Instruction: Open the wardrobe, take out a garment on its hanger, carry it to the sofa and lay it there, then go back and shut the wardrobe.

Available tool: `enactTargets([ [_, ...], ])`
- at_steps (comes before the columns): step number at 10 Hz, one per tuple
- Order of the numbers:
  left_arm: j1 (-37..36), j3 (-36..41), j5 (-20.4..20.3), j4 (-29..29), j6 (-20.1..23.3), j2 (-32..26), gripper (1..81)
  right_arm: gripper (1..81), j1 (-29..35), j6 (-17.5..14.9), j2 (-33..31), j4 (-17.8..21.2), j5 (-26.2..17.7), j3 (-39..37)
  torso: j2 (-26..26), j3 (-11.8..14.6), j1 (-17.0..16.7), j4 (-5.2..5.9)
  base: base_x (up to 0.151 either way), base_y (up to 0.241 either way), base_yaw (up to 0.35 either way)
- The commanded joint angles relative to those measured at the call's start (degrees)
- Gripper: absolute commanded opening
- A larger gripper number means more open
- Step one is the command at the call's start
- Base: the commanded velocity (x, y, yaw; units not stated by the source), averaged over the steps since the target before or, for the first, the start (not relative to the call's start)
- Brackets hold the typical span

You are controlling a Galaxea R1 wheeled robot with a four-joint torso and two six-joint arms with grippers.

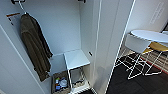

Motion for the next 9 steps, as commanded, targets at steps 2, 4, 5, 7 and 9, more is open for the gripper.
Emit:
enactTargets([
  [2, -1.5, 0.2, 2.0, 0.7, 0.3, -0.3, 81.1, 81.1, 0.6, -0.2, -0.2, -0.1, -3.5, -0.1, 0.0, 0.0, 0.0, 0.0, 0.0, 0.0, 0.281],
  [4, -1.5, 0.2, 1.9, 0.7, 0.3, -0.3, 81.1, 81.1, 0.6, -0.2, -0.2, -0.1, -3.5, -0.1, 0.0, 0.0, 0.0, 0.0, 0.0, 0.0, 0.278],
  [5, -1.4, 0.2, 1.9, 0.7, 0.3, -0.3, 81.1, 81.1, 0.5, -0.3, -0.2, -0.1, -3.5, -0.1, 0.0, 0.0, 0.0, 0.0, 0.0, 0.0, 0.281],
  [7, -1.4, 0.2, 1.9, 0.7, 0.3, -0.3, 81.1, 81.1, 0.6, -0.3, -0.2, -0.1, -3.5, -0.1, 0.0, 0.0, 0.0, 0.0, 0.0, 0.0, 0.261],
  [9, -1.4, 0.2, 1.9, 0.7, 0.3, -0.3, 81.1, 81.1, 0.5, -0.3, -0.2, -0.1, -3.5, -0.2, 0.0, 0.0, 0.0, 0.0, 0.0, 0.0, 0.254],
])
